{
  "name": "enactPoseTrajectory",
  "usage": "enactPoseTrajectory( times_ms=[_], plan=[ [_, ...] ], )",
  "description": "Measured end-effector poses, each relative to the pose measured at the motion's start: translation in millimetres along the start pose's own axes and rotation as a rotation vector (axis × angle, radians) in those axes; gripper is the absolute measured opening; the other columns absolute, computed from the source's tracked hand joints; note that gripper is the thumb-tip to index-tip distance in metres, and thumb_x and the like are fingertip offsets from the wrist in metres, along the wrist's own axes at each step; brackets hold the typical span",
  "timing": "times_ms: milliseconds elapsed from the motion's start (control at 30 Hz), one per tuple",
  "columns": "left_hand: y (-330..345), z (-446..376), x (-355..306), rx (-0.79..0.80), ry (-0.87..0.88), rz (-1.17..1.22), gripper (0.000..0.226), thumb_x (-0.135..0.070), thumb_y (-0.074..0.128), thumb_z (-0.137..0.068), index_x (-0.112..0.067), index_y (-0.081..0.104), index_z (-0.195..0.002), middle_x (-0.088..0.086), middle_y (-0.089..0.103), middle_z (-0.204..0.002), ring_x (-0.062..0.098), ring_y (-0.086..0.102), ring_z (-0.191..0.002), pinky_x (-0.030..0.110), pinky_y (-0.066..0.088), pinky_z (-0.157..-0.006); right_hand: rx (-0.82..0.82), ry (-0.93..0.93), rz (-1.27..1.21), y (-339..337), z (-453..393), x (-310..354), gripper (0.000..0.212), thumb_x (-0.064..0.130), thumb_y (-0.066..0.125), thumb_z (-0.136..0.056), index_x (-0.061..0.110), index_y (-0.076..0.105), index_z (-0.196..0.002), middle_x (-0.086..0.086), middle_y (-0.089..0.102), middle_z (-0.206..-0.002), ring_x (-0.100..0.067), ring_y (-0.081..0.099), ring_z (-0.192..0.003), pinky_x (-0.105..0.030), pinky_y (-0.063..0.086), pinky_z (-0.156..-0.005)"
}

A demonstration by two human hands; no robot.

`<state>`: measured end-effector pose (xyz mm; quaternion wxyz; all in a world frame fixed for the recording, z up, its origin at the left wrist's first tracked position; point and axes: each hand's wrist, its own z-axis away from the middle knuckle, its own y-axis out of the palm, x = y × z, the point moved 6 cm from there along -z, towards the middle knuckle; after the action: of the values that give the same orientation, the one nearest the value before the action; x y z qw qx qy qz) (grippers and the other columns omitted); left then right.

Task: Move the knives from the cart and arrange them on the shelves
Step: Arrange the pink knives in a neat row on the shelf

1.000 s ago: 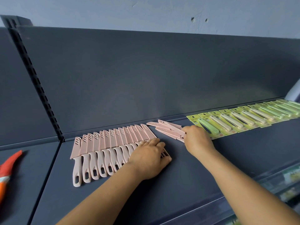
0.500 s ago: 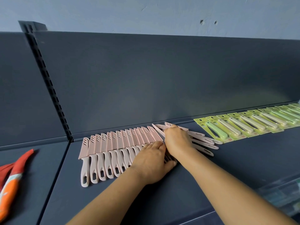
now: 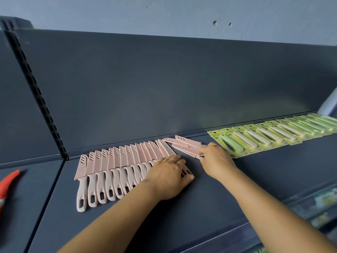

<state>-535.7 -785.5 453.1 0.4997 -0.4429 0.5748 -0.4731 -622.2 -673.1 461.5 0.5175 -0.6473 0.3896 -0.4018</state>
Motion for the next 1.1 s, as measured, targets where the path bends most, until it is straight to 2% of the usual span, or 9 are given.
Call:
enactPoseTrajectory(
  times_ms=[200,367,500,600,667,767,900,1033,1100],
  plan=[
    [0.7,0.3,1.0,0.003,-0.017,0.004,0.061,-0.052,0.038,-0.096,-0.018,0.033,-0.146,0.000,0.025,-0.156,0.018,0.026,-0.142,0.028,0.012,-0.116,-0.037,0.025,0.101,0.8,-6.1,-4.2,0.028,0.013,0.053,-0.092,0.018,0.059,-0.119,-0.008,0.058,-0.112,-0.029,0.060,-0.102,-0.031,0.048,-0.074],
    [2.6,1.8,1.4,-0.011,-0.028,0.026,0.060,-0.051,0.039,-0.096,-0.018,0.034,-0.145,0.000,0.026,-0.155,0.020,0.027,-0.141,0.027,0.012,-0.115,0.004,0.047,0.108,2.1,-14.5,-3.4,0.028,0.014,0.054,-0.091,0.013,0.058,-0.118,-0.009,0.062,-0.112,-0.029,0.060,-0.103,-0.029,0.043,-0.069],
    [3.0,1.8,2.0,-0.011,-0.029,0.034,0.059,-0.050,0.039,-0.096,-0.018,0.033,-0.145,-0.001,0.025,-0.155,0.019,0.026,-0.141,0.027,0.011,-0.115,0.080,0.102,-0.009,4.2,-19.4,-8.8,0.018,0.026,0.053,-0.090,0.019,0.059,-0.105,-0.007,0.064,-0.104,-0.029,0.056,-0.091,-0.029,0.041,-0.065],
    [3.7,1.9,2.3,-0.011,-0.027,0.035,0.059,-0.051,0.039,-0.096,-0.018,0.033,-0.146,-0.001,0.025,-0.156,0.019,0.025,-0.142,0.027,0.010,-0.116,0.088,0.121,-0.036,2.1,-19.1,-12.8,0.014,0.018,0.048,-0.090,0.015,0.060,-0.097,-0.009,0.064,-0.100,-0.028,0.050,-0.082,-0.028,0.039,-0.065],
    [4.6,1.7,2.7,-0.012,-0.027,0.036,0.060,-0.051,0.039,-0.096,-0.019,0.033,-0.146,-0.001,0.024,-0.156,0.019,0.025,-0.142,0.028,0.010,-0.116,0.070,0.089,0.004,-1.7,-16.8,-12.5,0.022,0.014,0.049,-0.090,0.017,0.064,-0.107,-0.008,0.063,-0.109,-0.027,0.054,-0.090,-0.028,0.043,-0.070],
    [5.7,1.0,3.4,-0.014,-0.026,0.043,0.060,-0.051,0.039,-0.096,-0.019,0.032,-0.146,-0.001,0.023,-0.157,0.018,0.024,-0.143,0.027,0.010,-0.116,0.044,0.040,0.067,-7.6,-13.4,-10.7,0.029,0.017,0.053,-0.092,0.023,0.061,-0.119,-0.006,0.056,-0.121,-0.026,0.052,-0.112,-0.029,0.044,-0.087],
    [4.8,1.4,3.2,-0.019,-0.019,0.044,0.060,-0.051,0.039,-0.096,-0.018,0.032,-0.146,-0.001,0.024,-0.156,0.018,0.024,-0.142,0.027,0.011,-0.116,0.052,0.009,0.057,-5.0,-12.9,-8.5,0.027,0.011,0.051,-0.092,0.021,0.061,-0.115,-0.006,0.062,-0.115,-0.027,0.058,-0.104,-0.026,0.040,-0.072],
    [4.8,1.7,3.4,-0.027,-0.017,0.046,0.060,-0.050,0.039,-0.096,-0.018,0.032,-0.146,-0.001,0.024,-0.156,0.017,0.024,-0.142,0.026,0.011,-0.115,0.047,0.032,0.003,-11.6,-10.6,-6.1,0.024,0.013,0.050,-0.091,0.018,0.060,-0.113,-0.009,0.064,-0.111,-0.031,0.058,-0.102,-0.028,0.041,-0.073],
    [5.2,1.7,3.5,-0.027,-0.018,0.048,0.059,-0.050,0.039,-0.096,-0.018,0.033,-0.146,-0.001,0.025,-0.156,0.017,0.024,-0.142,0.026,0.011,-0.115,0.026,0.028,-0.014,-16.2,-7.5,-1.8,0.013,0.012,0.050,-0.090,0.018,0.059,-0.096,-0.010,0.060,-0.098,-0.033,0.055,-0.092,-0.028,0.039,-0.069]
  ],
)
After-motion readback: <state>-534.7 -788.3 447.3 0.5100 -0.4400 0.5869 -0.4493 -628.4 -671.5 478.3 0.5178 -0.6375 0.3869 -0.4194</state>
